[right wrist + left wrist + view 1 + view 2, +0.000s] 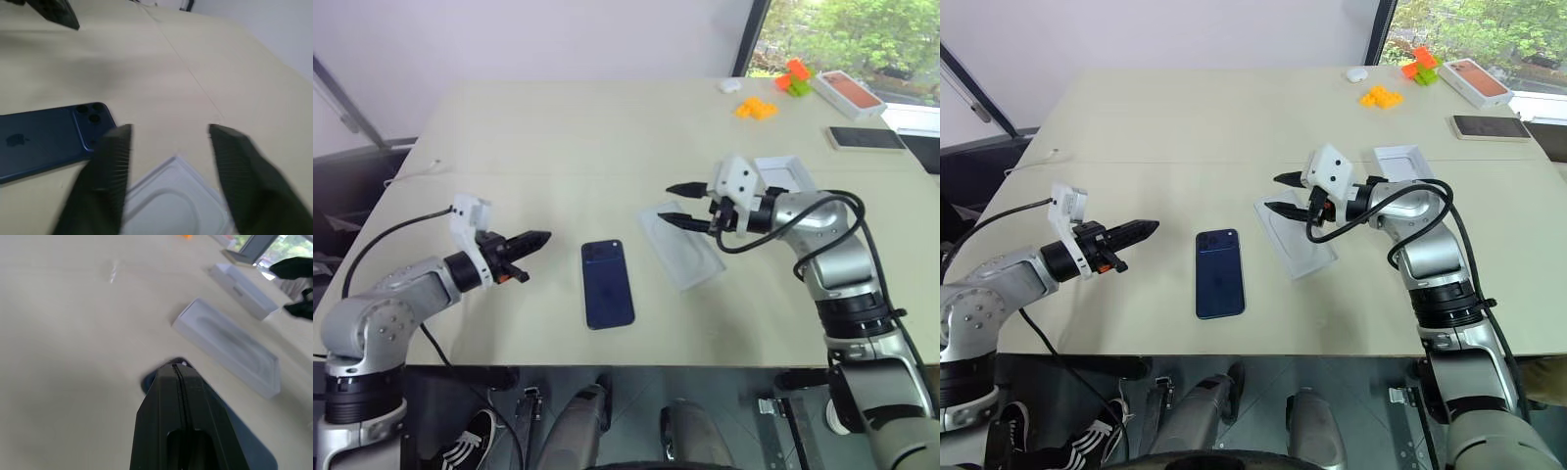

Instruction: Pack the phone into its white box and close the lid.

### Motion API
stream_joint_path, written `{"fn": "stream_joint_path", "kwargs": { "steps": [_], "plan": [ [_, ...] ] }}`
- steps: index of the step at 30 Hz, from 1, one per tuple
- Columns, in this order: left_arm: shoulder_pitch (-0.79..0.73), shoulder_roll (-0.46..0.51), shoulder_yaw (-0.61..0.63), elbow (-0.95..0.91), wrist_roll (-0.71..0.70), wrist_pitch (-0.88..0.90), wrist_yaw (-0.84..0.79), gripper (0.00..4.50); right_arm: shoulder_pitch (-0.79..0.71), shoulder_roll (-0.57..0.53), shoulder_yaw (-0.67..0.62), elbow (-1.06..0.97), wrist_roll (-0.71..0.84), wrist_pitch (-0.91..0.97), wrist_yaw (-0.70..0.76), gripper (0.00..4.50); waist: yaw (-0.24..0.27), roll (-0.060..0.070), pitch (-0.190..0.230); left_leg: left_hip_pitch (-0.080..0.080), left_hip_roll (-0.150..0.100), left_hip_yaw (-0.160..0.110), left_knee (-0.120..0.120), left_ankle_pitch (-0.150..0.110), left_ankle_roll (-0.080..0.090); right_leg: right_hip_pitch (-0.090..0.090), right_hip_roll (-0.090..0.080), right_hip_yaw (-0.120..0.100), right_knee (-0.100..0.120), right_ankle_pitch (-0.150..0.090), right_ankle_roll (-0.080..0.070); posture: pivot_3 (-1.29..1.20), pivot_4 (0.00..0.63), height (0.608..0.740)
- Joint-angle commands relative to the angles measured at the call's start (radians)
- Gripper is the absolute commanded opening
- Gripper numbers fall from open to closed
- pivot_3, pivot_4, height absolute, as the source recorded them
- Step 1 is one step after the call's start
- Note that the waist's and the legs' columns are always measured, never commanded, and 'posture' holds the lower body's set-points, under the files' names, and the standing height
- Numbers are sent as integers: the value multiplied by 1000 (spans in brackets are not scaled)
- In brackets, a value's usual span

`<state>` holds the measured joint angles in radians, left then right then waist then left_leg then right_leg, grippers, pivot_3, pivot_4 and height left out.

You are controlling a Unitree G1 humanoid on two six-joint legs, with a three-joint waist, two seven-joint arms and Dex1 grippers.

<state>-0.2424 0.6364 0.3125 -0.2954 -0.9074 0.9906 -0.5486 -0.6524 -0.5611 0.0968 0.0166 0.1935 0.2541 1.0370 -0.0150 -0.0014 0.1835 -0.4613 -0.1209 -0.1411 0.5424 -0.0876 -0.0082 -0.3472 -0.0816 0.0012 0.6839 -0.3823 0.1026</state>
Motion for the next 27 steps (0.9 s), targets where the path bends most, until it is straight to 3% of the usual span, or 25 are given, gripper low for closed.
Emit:
{"fn": "stream_joint_path", "kwargs": {
  "steps": [1, 2, 4, 11, 16, 19, 23, 27],
  "plan": [
    [-8, 11, 60, -33, -83, 29, -5, 0, 7, 9, 19, -55, -2, -39, -6, 497, 0, 0, 0, 0, 0, 0, 0, 0, 0, 0, 0, 0, 0, 0, 0, 0, 150, 740],
    [-10, 8, 68, -27, -102, 43, 0, 250, 13, 9, 26, -63, 1, -39, -1, 16, 0, 0, 0, 0, 0, 0, 0, 0, -1, 0, 0, 0, 0, 0, 0, 0, 150, 740],
    [-7, 5, 98, -18, -164, 68, 4, 870, 18, 16, 31, -76, 10, -34, -4, 0, 0, 0, 0, 0, 0, 0, 0, -1, -1, 0, 0, 0, 0, 0, 0, 0, 150, 740],
    [37, 39, 186, 24, -301, 168, 62, 4313, 33, 17, 87, -96, -41, -107, -11, 0, -5, 0, 0, 0, 0, 0, 0, 0, 0, -1, 0, 1, 0, 0, 0, 0, 150, 740],
    [51, 29, 226, 89, -426, 232, 160, 4470, 66, 17, 171, -93, -152, -230, -34, 0, -2, 0, 0, 0, 1, 0, 0, 0, 0, -1, 0, 1, 0, 0, 0, 0, 150, 740],
    [68, 25, 178, 64, -428, 251, 194, 4470, 83, 17, 235, -99, -241, -320, -51, 0, -2, 0, 0, 0, 1, 0, 1, 0, 0, -1, 0, 1, 1, 0, 0, 0, 150, 740],
    [47, -27, 167, 125, -541, 278, 326, 4470, 108, 4, 270, -103, -290, -392, -52, 0, 2, 0, 0, 0, 0, 1, 1, 0, -1, -1, 0, 2, 1, 0, 0, 0, 150, 740],
    [58, -36, 94, 91, -516, 298, 423, 4470, 106, -13, 297, -70, -363, -476, -69, 0, 1, -1, -1, 0, 0, 1, 2, 0, 0, -1, 0, 2, 2, 0, 0, 0, 150, 740]
  ]
}}
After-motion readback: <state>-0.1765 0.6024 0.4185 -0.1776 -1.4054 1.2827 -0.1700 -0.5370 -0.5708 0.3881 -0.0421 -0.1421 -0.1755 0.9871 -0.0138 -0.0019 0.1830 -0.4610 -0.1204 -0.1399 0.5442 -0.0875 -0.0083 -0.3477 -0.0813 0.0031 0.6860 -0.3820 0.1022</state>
